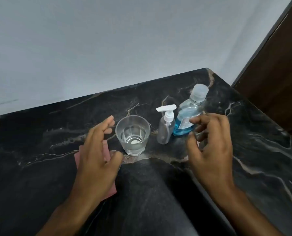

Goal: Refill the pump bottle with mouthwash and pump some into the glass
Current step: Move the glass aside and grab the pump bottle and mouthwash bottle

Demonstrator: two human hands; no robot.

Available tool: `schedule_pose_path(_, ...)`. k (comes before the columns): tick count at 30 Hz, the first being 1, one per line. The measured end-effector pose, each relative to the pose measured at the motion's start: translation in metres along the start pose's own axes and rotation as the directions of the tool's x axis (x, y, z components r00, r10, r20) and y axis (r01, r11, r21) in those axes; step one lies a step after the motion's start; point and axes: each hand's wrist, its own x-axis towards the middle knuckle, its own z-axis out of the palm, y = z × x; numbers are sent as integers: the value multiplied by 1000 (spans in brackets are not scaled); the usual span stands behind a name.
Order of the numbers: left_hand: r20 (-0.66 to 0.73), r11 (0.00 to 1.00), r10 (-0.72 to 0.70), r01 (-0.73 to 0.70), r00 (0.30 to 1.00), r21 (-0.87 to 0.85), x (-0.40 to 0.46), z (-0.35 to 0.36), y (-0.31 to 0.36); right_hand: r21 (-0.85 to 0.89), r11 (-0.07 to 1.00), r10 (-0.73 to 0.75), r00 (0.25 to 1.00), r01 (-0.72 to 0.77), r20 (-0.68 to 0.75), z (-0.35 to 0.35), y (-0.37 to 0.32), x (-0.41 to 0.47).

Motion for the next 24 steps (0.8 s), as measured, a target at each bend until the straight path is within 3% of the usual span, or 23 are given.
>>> schedule_pose_path(5, 37, 999, 26, -25, 999, -42, -2, 12, -8, 49, 993, 108, 994, -109, 15, -1, 0, -1)
schedule_pose_path(12, -1, 993, 53, -53, 999, -107, -2, 25, -18, 44, 998, 54, 998, -55, 28, -11, 8, -8)
schedule_pose_path(18, -29, 986, 56, -60, 998, -154, -1, 35, -22, -53, 994, 101, 993, -97, 67, -12, 24, -5)
schedule_pose_path(24, -31, 988, 55, -59, 998, -142, -1, 38, -27, -30, 994, 102, 994, -102, 25, -13, 31, -4)
